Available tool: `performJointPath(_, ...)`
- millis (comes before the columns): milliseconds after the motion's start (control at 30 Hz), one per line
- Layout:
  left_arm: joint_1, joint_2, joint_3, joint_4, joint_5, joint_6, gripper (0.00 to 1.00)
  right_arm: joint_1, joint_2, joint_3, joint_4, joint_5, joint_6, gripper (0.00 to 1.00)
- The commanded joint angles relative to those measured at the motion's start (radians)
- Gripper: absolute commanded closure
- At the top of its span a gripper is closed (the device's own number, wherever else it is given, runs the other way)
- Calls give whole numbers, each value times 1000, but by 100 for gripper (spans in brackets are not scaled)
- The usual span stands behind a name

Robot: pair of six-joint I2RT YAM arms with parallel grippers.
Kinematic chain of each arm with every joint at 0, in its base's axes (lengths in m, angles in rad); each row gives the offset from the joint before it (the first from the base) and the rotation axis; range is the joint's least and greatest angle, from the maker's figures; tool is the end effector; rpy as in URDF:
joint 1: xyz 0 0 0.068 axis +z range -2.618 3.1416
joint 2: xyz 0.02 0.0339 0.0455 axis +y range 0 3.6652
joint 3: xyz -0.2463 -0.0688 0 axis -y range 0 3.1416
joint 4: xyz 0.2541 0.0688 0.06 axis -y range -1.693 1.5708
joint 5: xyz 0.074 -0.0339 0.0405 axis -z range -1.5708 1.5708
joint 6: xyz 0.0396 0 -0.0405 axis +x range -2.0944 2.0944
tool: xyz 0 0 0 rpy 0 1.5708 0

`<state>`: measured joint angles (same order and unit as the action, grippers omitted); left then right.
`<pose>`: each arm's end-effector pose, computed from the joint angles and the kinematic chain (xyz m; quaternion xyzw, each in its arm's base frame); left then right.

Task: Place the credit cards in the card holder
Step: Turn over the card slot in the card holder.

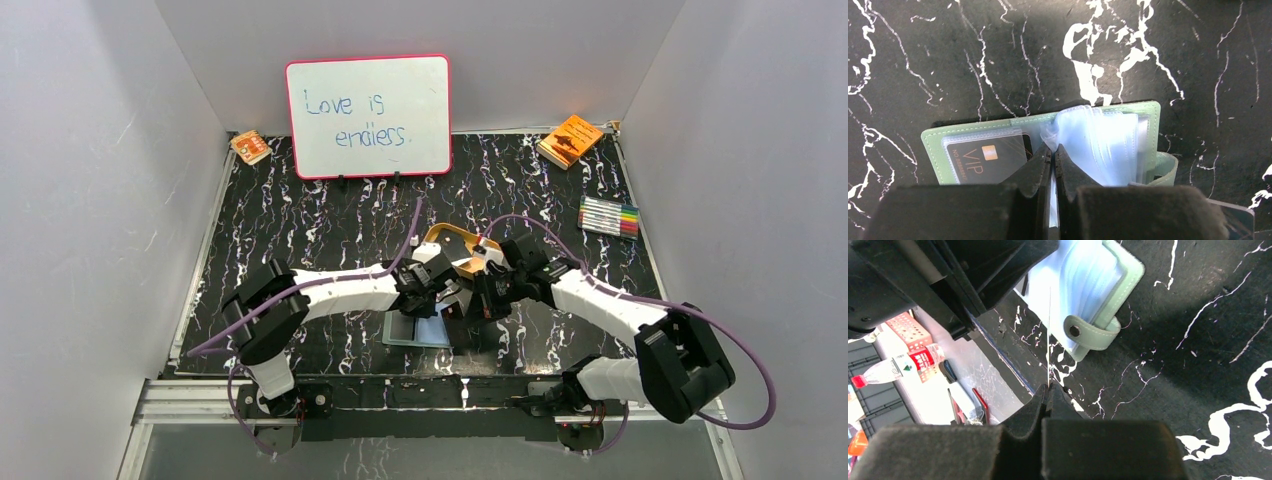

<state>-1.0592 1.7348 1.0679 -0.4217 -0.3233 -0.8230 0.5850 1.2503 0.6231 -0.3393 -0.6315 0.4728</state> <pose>0.1817 -0.2979 0.1476 0.0748 0.9563 -0.0984 0.2651 0.1902 0.1540 0.1595 -0.1431 0.9009 0.3987 0.0946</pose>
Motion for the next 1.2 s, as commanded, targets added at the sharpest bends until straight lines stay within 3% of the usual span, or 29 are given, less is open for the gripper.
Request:
performJointPath(0,-4,-67,-51,-13,-22,-2,100,4,34,34,31,-28,-38,100)
performJointPath(400,-5,-94,-86,34,-16,-6,100,3,90,19,145,-113,22,100)
performJointPath(1167,-4,-100,-91,34,-23,6,100,10,194,36,153,-115,32,100)
